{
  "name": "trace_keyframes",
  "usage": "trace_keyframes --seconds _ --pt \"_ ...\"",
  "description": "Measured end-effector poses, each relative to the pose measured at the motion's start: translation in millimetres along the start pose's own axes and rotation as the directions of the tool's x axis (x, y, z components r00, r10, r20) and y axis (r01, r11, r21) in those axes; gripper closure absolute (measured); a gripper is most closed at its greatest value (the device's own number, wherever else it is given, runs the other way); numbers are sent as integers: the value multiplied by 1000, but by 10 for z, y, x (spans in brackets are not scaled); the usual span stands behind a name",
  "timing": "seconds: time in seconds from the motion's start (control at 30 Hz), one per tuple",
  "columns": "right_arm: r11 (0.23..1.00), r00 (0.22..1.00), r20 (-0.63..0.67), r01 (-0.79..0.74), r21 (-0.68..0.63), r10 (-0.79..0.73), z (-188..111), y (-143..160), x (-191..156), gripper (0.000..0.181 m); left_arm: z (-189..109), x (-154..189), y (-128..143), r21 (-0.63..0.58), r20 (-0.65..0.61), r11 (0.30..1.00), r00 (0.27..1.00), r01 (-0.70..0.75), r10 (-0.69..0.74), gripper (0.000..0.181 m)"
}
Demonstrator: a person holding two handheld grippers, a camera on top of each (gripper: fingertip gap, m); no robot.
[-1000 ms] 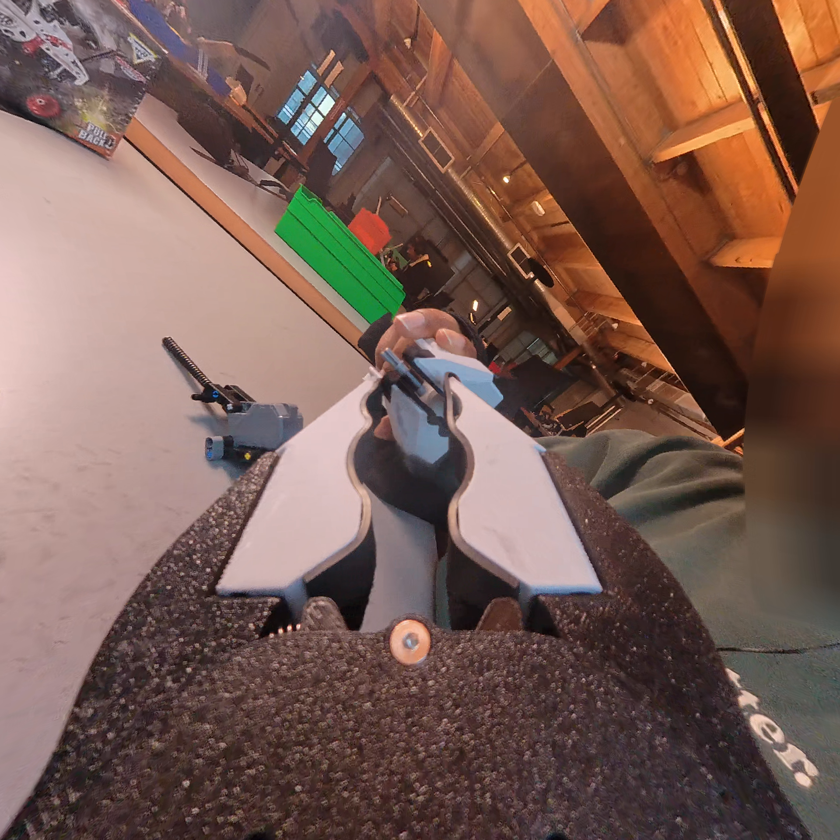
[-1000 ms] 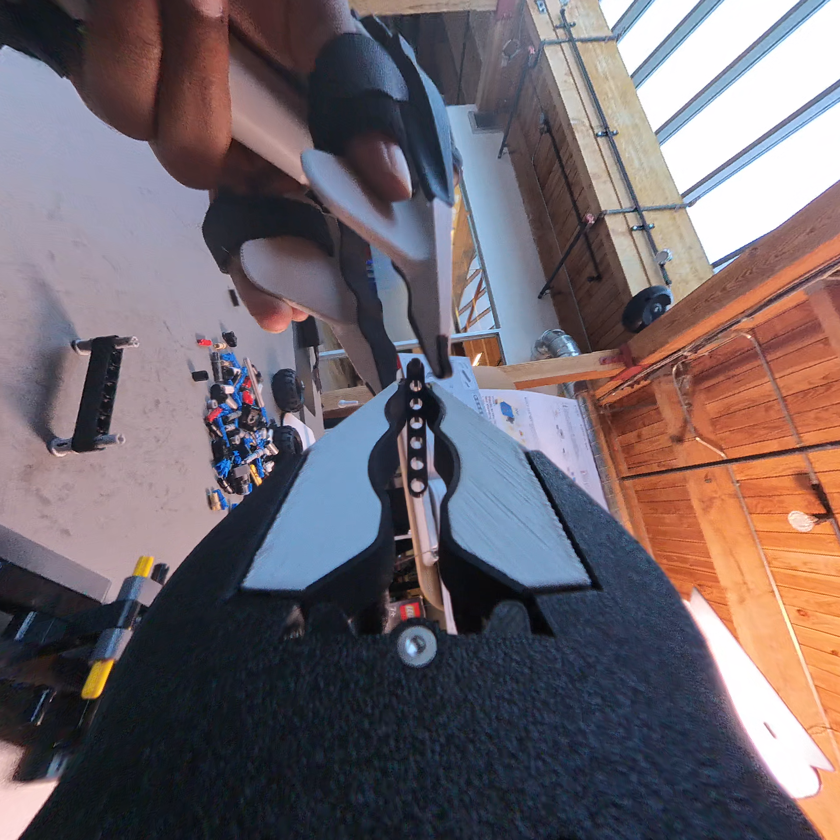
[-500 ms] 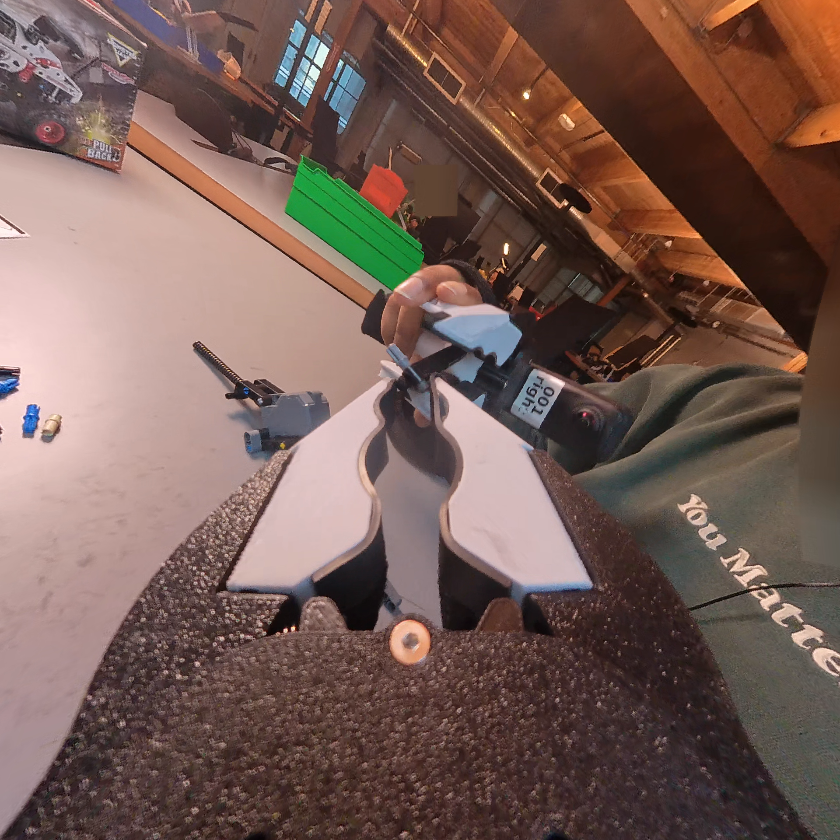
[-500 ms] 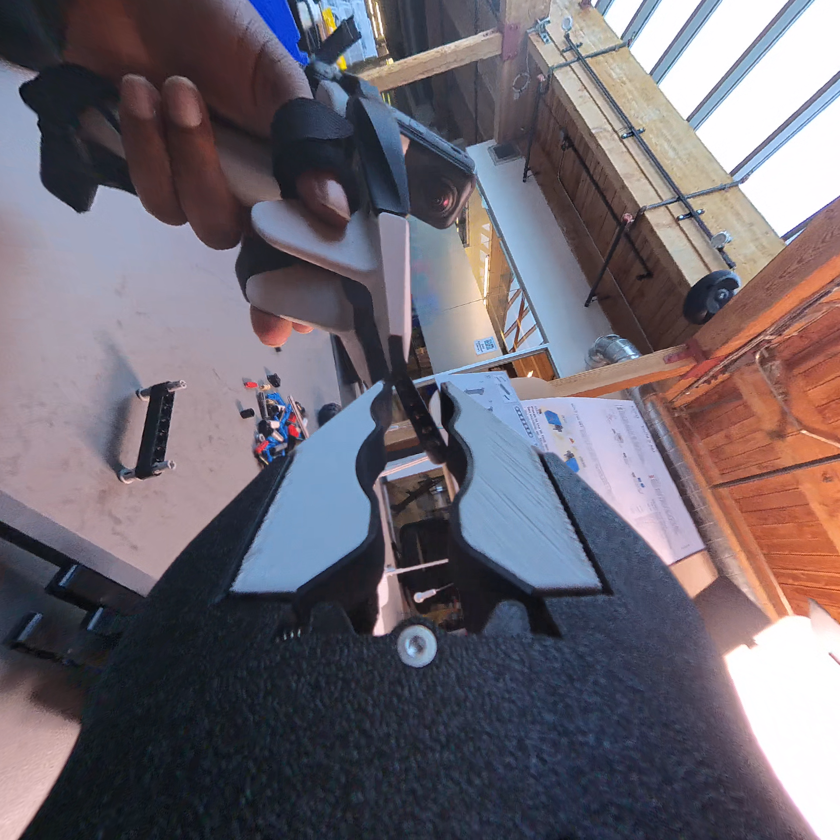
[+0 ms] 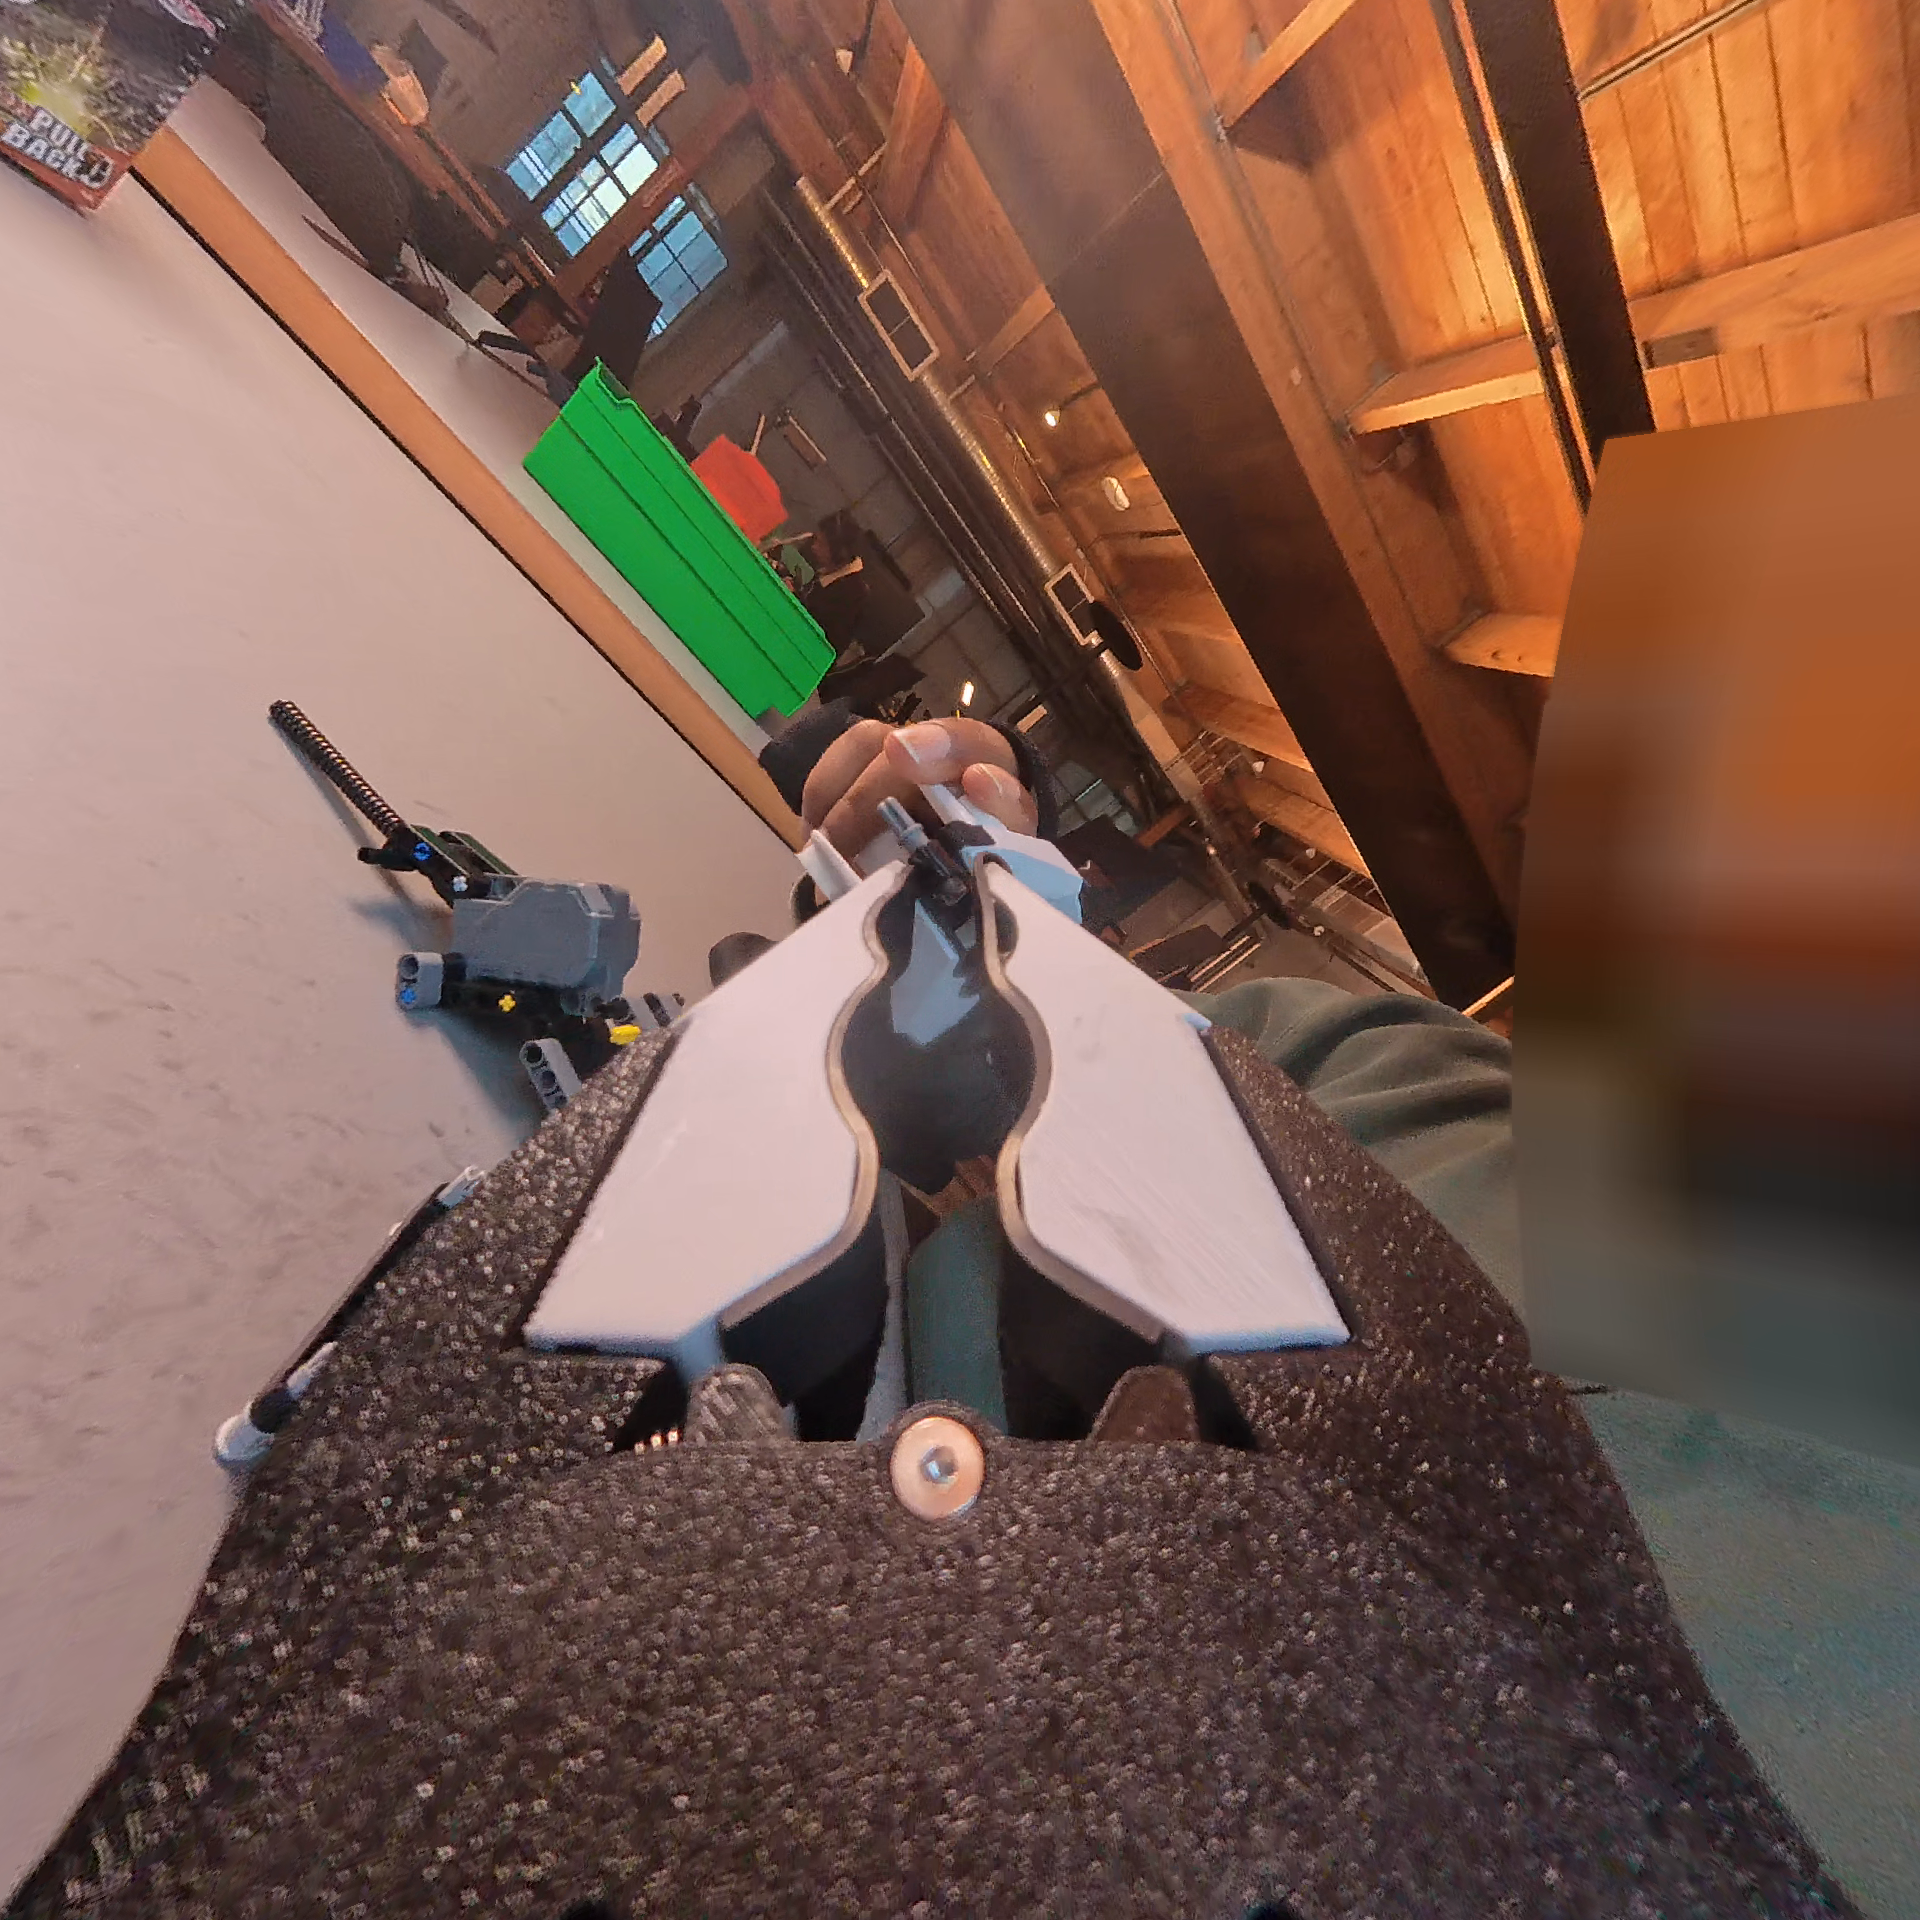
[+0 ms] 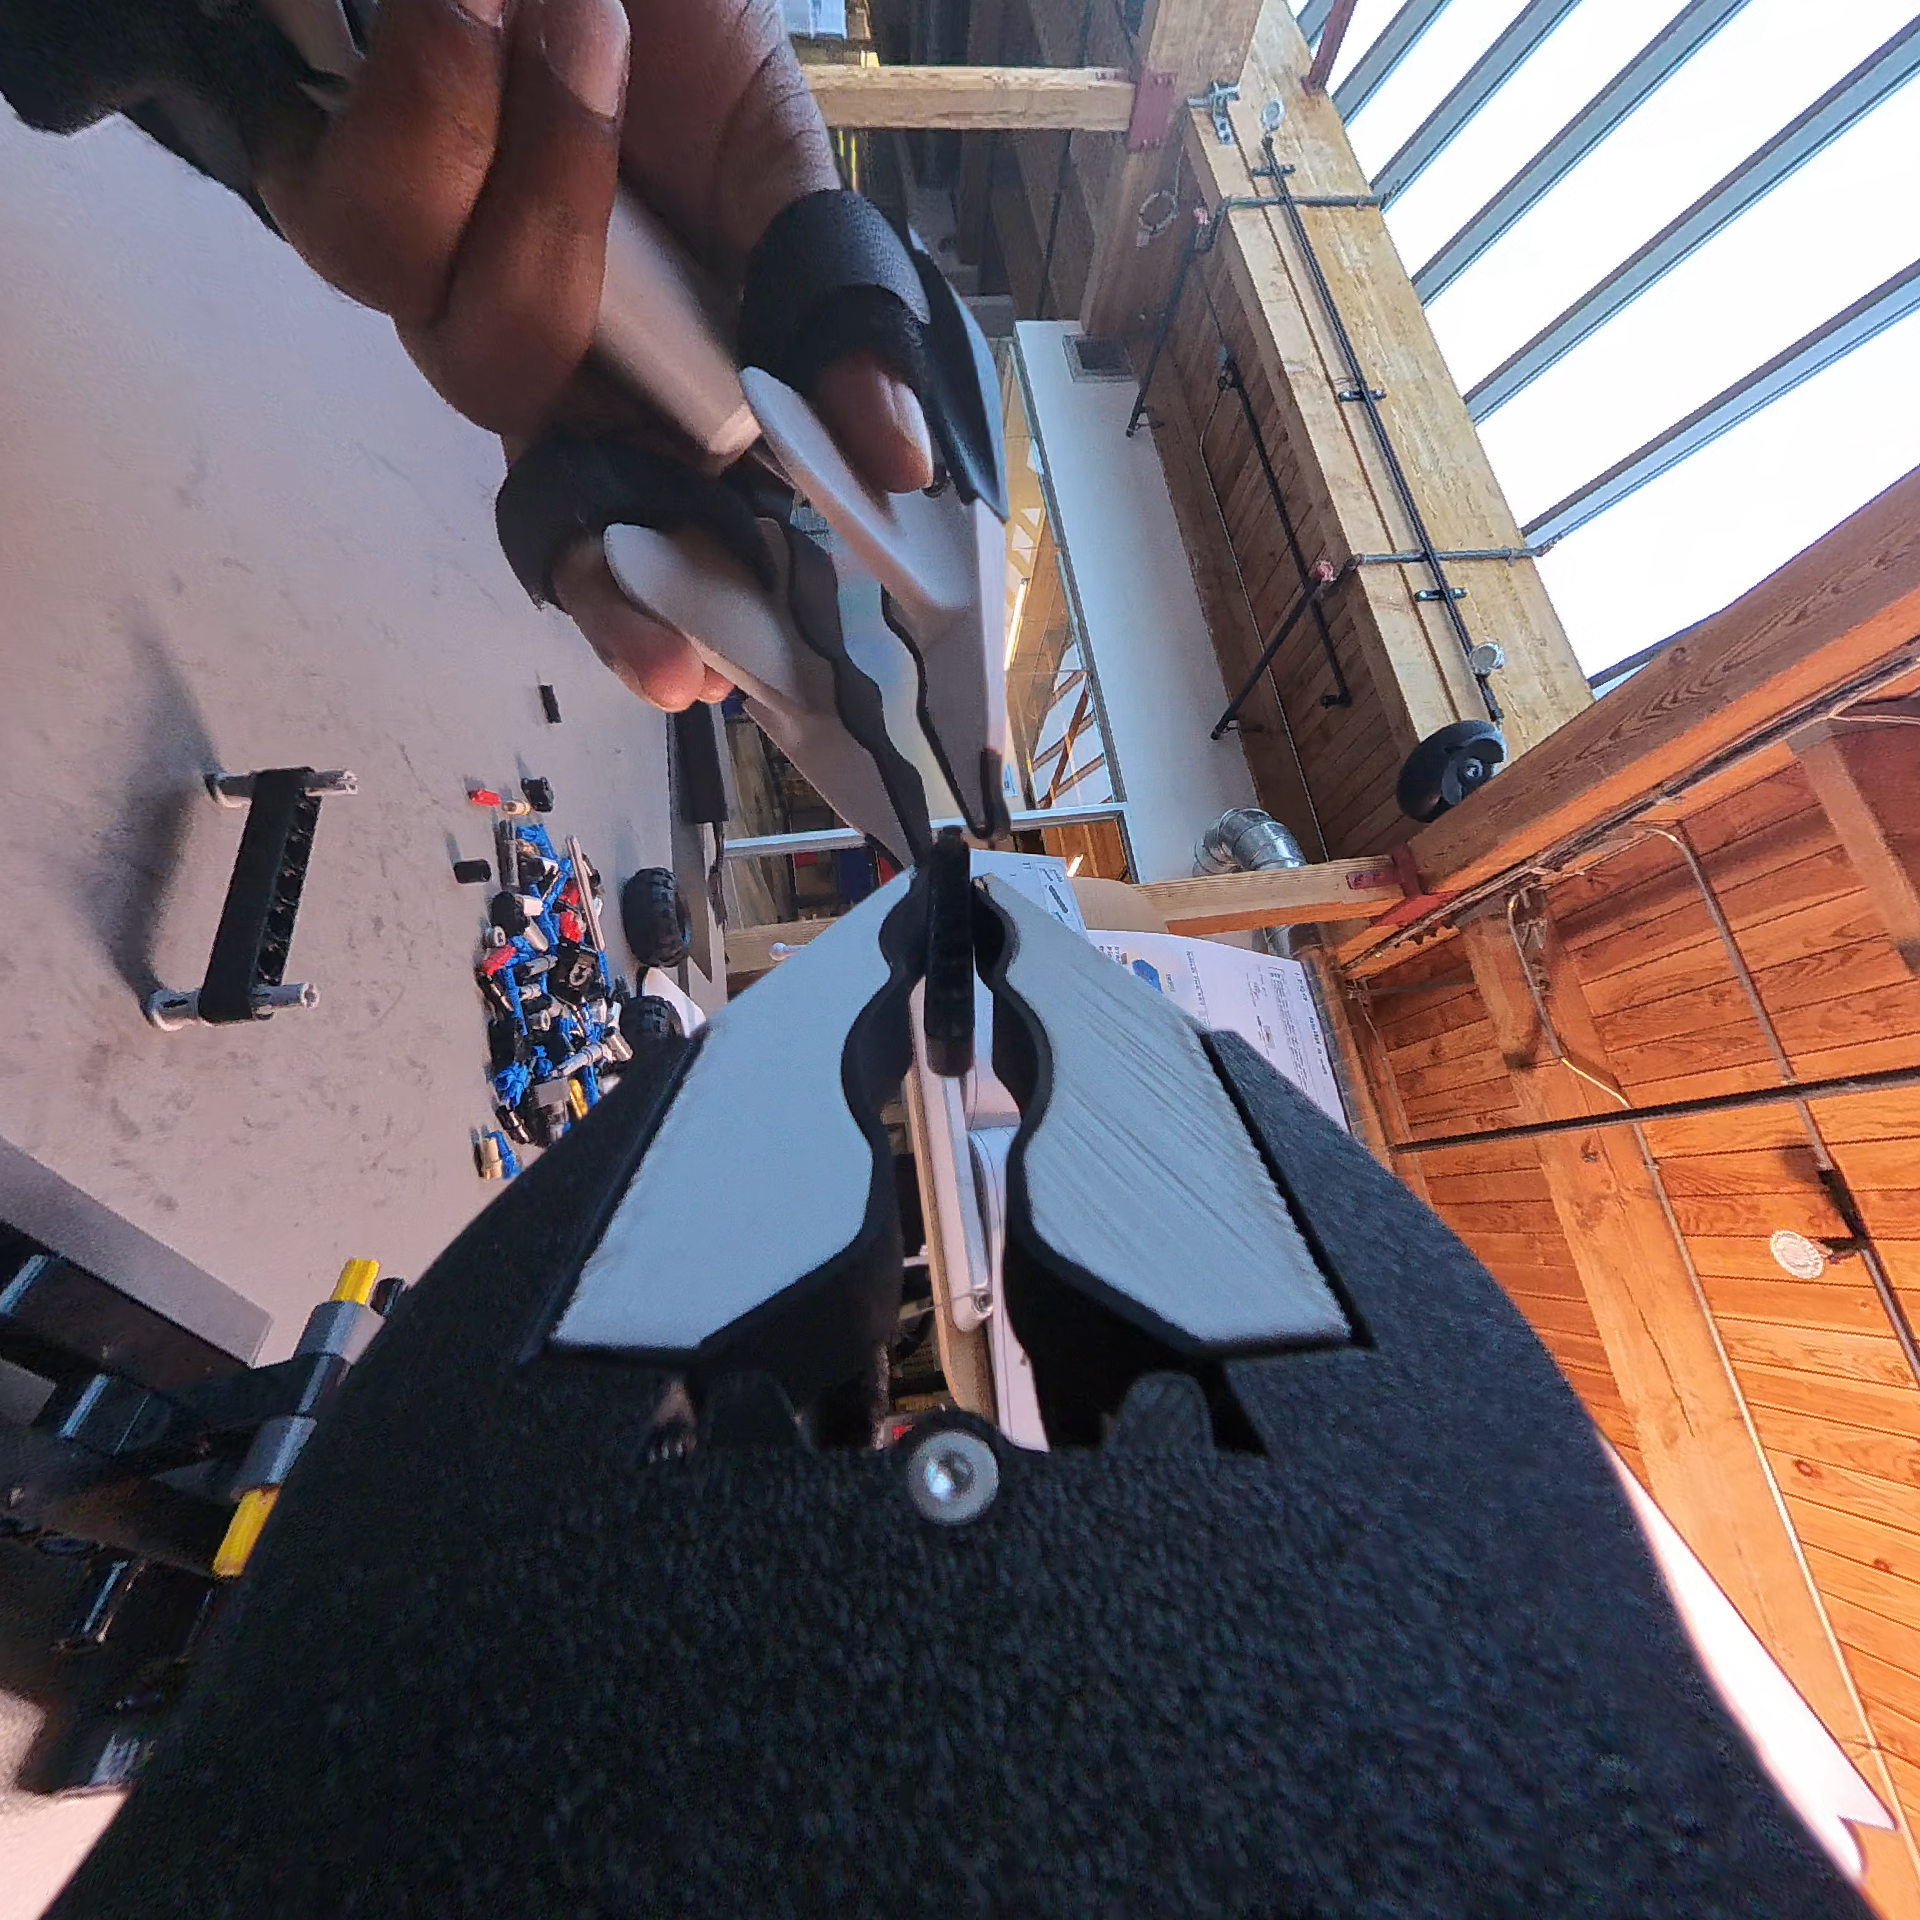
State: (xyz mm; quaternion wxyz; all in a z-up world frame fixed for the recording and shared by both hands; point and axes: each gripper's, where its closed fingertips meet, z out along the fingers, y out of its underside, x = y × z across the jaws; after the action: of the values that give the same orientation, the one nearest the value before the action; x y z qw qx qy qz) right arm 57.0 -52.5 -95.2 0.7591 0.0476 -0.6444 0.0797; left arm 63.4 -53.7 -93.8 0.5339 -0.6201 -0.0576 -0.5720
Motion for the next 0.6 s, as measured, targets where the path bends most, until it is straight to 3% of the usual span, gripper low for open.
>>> trace_keyframes --seconds 0.27,0.47,0.53,0.6 --pt "999 997 67 39 -21 -38 34 42 -164 173 -35 -168 21 -9 81 1000 996 25 -25 174" --pt "985 971 164 -171 -20 172 29 33 -237 149 -86 -155 -50 -44 145 989 978 -144 149 176" --pt "919 891 235 -394 -24 388 8 8 -237 137 -114 -168 -28 -116 190 952 934 -283 301 176" --pt "747 692 342 -663 -46 635 -46 -56 -191 133 -128 -130 18 -229 198 862 845 -452 496 176"
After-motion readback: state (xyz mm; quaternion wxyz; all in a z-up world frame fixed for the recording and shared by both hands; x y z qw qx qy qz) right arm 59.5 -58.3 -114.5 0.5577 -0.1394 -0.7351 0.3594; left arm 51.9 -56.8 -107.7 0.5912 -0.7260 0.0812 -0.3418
